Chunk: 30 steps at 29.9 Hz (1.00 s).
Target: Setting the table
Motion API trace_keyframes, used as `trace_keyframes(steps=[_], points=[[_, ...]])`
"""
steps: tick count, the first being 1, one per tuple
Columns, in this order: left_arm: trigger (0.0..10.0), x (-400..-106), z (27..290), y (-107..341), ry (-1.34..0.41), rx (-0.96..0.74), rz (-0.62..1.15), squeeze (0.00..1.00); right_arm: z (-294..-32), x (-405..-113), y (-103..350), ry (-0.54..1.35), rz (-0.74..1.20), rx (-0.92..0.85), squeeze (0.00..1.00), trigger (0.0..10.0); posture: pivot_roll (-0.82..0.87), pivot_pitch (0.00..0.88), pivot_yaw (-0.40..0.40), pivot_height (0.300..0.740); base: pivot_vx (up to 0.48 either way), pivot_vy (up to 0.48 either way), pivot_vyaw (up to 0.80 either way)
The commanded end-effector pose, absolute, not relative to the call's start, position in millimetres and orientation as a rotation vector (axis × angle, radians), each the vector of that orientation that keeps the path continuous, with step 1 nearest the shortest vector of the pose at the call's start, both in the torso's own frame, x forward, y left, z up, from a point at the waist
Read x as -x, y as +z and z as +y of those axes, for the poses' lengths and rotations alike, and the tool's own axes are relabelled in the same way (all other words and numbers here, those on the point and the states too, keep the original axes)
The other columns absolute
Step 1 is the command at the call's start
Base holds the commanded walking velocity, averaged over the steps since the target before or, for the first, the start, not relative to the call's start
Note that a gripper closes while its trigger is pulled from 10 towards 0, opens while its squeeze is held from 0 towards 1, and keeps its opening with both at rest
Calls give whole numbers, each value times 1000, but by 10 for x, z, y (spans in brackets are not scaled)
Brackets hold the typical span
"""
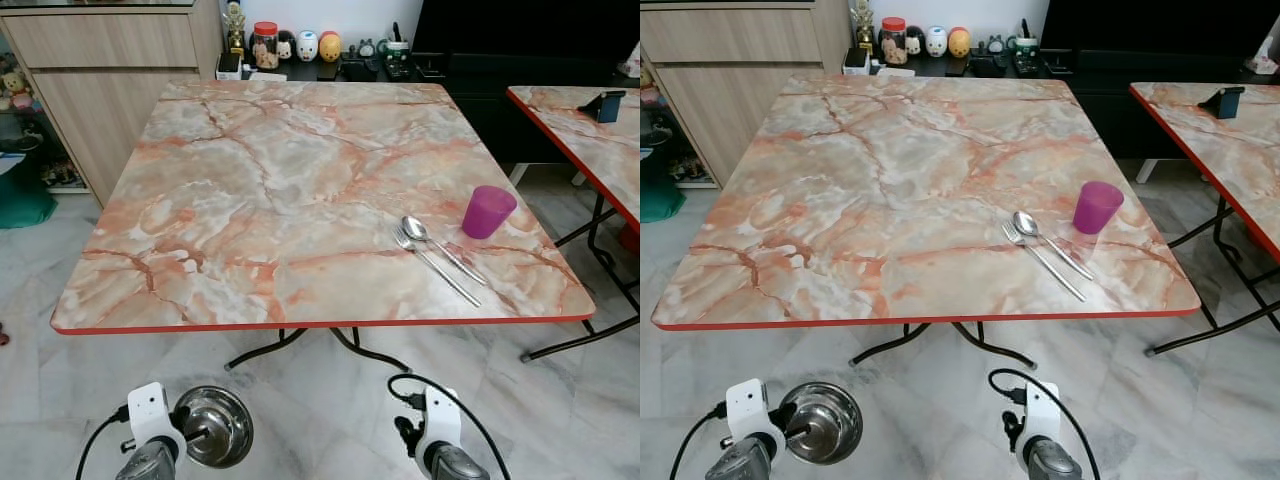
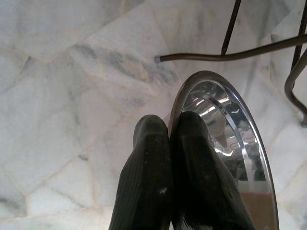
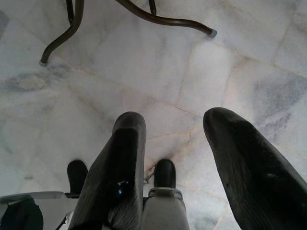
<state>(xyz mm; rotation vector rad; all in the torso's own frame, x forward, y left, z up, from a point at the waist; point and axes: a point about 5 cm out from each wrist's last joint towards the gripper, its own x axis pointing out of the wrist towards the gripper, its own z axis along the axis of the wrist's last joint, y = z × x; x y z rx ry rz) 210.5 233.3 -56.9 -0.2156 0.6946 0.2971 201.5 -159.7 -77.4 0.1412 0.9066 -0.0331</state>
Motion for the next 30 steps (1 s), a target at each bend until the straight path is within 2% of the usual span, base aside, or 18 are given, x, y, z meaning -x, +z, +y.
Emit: trace_keyframes(steps=[1, 30], points=[[10000, -2052, 2316, -611, 290, 206, 728, 0, -1612, -1984, -792, -37, 923, -133, 0, 10000, 14, 14, -72, 740, 0, 0, 0], [10000, -2049, 2314, -615, 279, 191, 737, 0, -1632, -1965, -800, -50, 922, -123, 0, 10000, 17, 0, -77, 740, 0, -337, 0]])
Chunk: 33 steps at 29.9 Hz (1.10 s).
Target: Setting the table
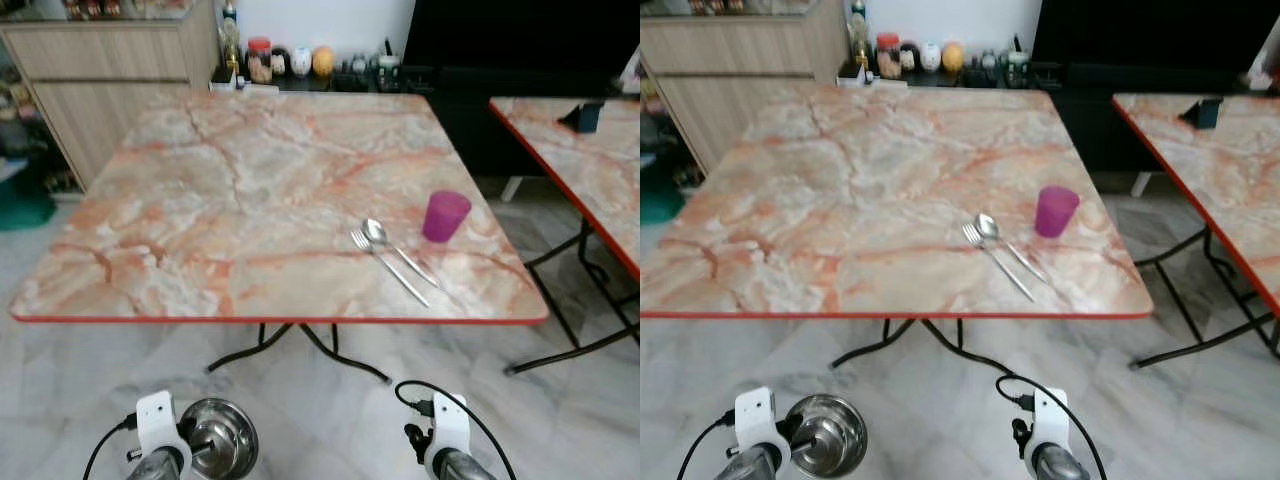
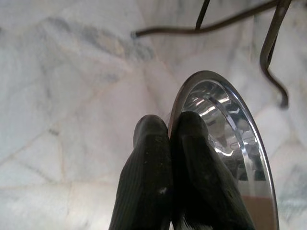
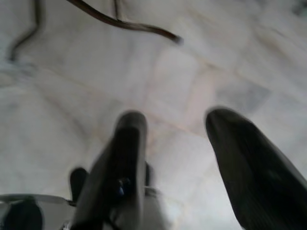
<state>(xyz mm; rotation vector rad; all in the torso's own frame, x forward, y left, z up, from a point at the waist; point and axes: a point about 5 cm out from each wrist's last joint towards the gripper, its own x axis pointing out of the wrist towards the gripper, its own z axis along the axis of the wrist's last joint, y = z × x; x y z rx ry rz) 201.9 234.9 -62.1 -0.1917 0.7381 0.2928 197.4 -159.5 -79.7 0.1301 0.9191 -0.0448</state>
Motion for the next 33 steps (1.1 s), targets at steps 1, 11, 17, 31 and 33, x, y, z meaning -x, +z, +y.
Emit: trace_keyframes(steps=[1, 11, 17, 31, 33], points=[[10000, -2050, 2315, -614, 279, 190, 737, 0, -1632, -1964, -800, -49, 922, -122, 0, 10000, 17, 0, -77, 740, 0, -341, 0], [10000, -2043, 2319, -616, 273, 188, 738, 0, -1628, -1947, -809, -44, 927, -120, 0, 10000, 21, 0, -74, 740, 0, -345, 0], [10000, -2048, 2309, -617, 265, 186, 741, 0, -1625, -1943, -811, -37, 928, -116, 0, 10000, 18, 0, -75, 740, 0, -346, 0], [10000, -2041, 2281, -628, 262, 185, 747, 0, -1642, -1977, -791, -12, 917, -66, 0, 10000, 10, 0, -77, 740, 0, -348, 202], [10000, -2035, 2278, -632, 260, 184, 749, 0, -1642, -1970, -796, -28, 921, -89, 0, 10000, 10, 0, -77, 740, 0, -349, 288]])
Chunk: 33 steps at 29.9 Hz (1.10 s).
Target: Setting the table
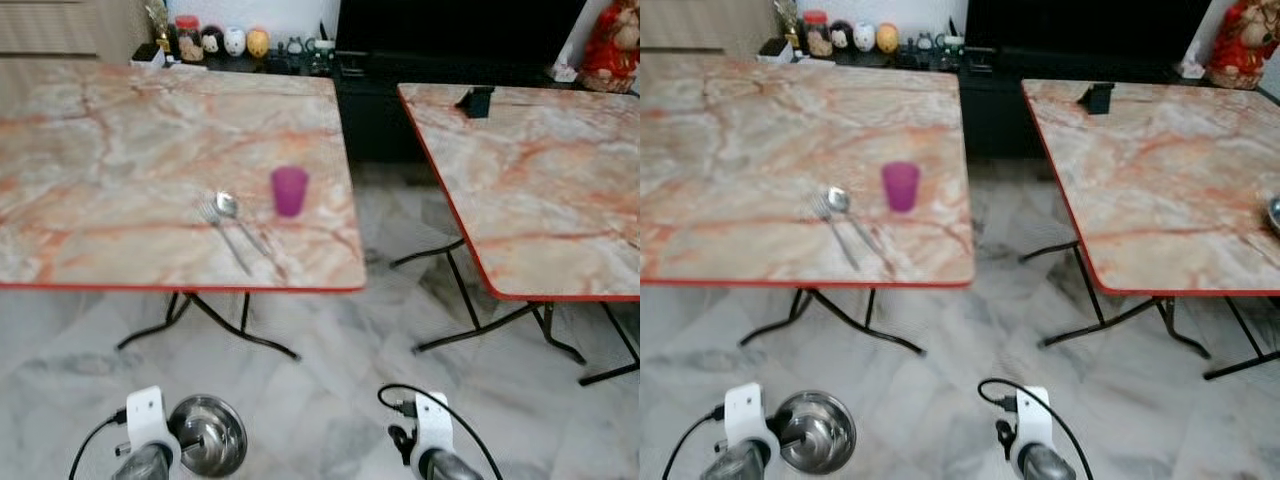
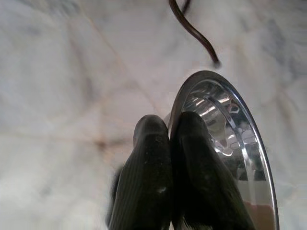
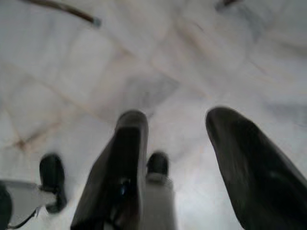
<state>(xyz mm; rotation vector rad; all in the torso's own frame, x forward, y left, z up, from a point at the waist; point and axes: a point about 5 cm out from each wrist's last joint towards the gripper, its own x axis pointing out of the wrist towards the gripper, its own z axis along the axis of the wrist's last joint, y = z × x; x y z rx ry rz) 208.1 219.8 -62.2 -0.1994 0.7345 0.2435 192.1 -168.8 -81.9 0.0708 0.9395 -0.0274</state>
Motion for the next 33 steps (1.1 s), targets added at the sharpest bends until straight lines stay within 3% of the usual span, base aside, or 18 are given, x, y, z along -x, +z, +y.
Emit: trace_keyframes(steps=[1, 33], points=[[10000, -2029, 2277, -636, 260, 183, 750, 0, -1642, -1970, -796, -32, 920, -93, 0, 10000, 10, 0, -77, 740, 0, -349, 0], [10000, -2038, 2260, -637, 241, 167, 759, 0, -1643, -1986, -787, -44, 913, -106, 0, 10000, -2, 11, -69, 740, 0, -350, 0]])
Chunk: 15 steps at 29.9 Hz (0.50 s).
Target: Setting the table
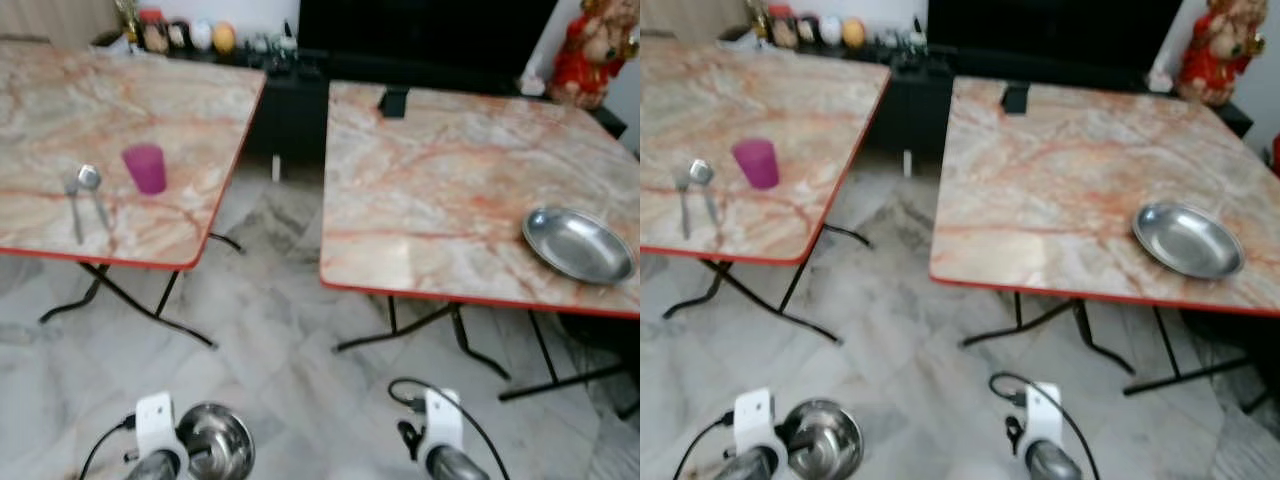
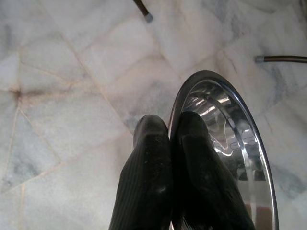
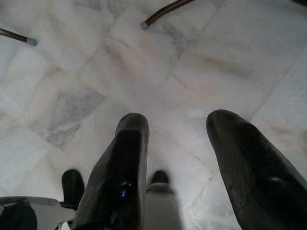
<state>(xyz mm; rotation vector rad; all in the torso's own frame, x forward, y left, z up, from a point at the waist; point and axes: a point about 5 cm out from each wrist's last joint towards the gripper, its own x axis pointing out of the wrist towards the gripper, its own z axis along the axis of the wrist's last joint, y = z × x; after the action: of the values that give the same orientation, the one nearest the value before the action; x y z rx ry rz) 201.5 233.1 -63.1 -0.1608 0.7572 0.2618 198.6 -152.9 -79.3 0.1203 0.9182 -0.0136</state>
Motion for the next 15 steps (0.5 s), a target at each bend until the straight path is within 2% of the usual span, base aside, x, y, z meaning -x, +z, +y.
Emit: trace_keyframes(steps=[1, 15], points=[[10000, -2036, 2259, -638, 242, 167, 759, 0, -1645, -1986, -787, -45, 913, -106, 0, 10000, -3, 11, -69, 740, 0, -352, 0], [10000, -2032, 2265, -638, 242, 167, 757, 0, -1646, -1979, -790, -41, 914, -107, 0, 10000, -2, 10, -69, 740, 0, -351, 0]])
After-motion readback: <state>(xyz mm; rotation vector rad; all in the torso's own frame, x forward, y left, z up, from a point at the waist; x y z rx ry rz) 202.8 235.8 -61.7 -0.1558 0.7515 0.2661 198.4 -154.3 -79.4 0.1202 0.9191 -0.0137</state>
